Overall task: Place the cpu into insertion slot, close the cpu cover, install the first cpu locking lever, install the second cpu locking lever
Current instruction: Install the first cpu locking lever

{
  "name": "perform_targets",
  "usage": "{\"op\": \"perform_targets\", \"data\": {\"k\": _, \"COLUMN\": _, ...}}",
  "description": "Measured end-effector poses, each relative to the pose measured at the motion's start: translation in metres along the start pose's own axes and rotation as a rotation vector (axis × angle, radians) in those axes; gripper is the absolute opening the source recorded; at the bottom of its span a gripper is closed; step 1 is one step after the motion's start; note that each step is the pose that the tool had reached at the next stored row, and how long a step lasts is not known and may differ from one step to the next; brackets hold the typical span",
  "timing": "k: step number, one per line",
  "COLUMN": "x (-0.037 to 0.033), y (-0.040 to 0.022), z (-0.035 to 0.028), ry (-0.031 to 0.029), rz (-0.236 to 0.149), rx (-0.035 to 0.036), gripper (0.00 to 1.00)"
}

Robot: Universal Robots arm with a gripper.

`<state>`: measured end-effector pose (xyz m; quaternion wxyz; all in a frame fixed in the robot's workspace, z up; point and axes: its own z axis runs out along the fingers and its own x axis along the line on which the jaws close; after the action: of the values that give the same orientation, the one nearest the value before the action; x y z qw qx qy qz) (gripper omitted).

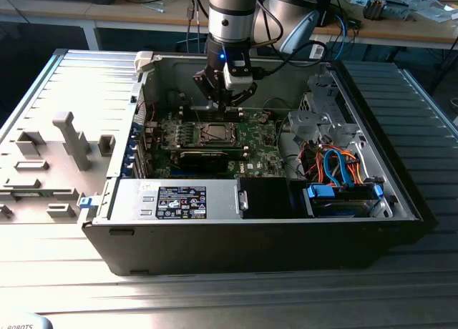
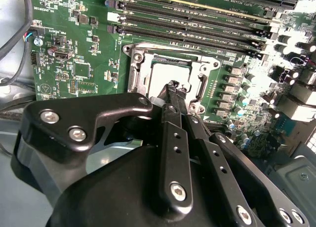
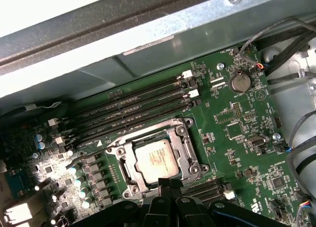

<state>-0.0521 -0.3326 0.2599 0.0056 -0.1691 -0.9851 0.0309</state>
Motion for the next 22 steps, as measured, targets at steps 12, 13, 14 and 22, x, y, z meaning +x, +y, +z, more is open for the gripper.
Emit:
{"op": "perform_targets", "data": {"k": 12, "x": 0.0, "y": 0.0, "z": 0.0, "ry": -0.0005, "rz": -0.007, "rx": 0.0, "gripper": 0.11}}
{"op": "perform_targets", "data": {"k": 13, "x": 0.0, "y": 0.0, "z": 0.0, "ry": -0.0004, "rz": -0.008, "rx": 0.0, "gripper": 0.11}}
{"op": "perform_targets", "data": {"k": 14, "x": 0.0, "y": 0.0, "z": 0.0, "ry": -0.0005, "rz": -0.008, "rx": 0.0, "gripper": 0.11}}
{"op": "perform_targets", "data": {"k": 22, "x": 0.0, "y": 0.0, "z": 0.0, "ry": -0.0007, "rz": -0.011, "rx": 0.0001, "gripper": 0.11}}
